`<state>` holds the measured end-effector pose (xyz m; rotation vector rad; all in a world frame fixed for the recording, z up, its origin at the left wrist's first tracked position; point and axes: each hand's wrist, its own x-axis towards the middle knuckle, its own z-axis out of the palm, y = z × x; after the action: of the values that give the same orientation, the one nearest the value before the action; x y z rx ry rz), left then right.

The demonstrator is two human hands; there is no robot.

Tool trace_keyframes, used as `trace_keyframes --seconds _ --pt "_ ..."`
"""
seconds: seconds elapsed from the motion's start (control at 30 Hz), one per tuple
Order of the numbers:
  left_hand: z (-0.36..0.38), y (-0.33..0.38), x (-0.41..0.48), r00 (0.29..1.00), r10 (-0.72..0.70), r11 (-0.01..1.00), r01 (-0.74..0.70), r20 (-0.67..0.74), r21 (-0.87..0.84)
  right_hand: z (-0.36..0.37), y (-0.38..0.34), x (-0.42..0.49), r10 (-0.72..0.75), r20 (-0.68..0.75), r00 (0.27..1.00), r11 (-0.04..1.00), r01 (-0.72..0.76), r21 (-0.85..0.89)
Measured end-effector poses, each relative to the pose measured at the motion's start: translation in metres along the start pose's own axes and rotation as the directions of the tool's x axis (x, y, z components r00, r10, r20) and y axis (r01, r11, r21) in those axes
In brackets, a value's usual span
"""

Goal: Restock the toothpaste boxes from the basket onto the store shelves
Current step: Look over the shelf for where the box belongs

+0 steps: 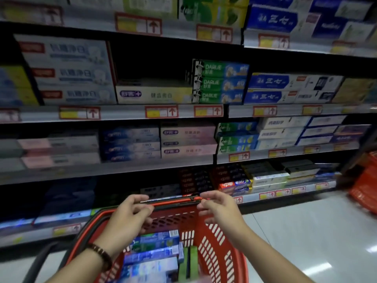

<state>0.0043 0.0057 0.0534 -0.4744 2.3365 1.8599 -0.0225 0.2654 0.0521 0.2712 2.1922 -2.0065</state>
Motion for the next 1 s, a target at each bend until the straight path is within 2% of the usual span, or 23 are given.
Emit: trace_keyframes --seconds 0.3,0.43,0.8,0.9,1.0 --pt "0.001 -0.018 -0.012 0.998 -0.018 0.998 0.015 0.055 0.055 0.017 0.026 0.000 0.041 0.122 0.992 0.994 -0.027 -0.109" --pt "0.004 -0.027 -0.021 0.995 -0.027 0.994 0.016 0.092 0.113 0.021 0.036 0.000 0.065 0.179 0.982 0.977 -0.026 -0.213" --pt "0.003 -0.057 -0.024 0.975 -0.127 0.959 0.073 0.181 0.274 0.040 0.085 0.002 0.259 0.296 0.919 0.849 -0.070 -0.525" --pt "0.006 -0.067 -0.029 0.965 -0.159 0.944 0.086 0.211 0.319 0.052 0.110 -0.001 0.295 0.350 0.889 0.753 0.009 -0.658" --pt "0.007 -0.076 -0.031 0.952 -0.175 0.929 0.077 0.249 0.361 0.057 0.128 -0.008 0.341 0.480 0.808 0.636 0.178 -0.751"
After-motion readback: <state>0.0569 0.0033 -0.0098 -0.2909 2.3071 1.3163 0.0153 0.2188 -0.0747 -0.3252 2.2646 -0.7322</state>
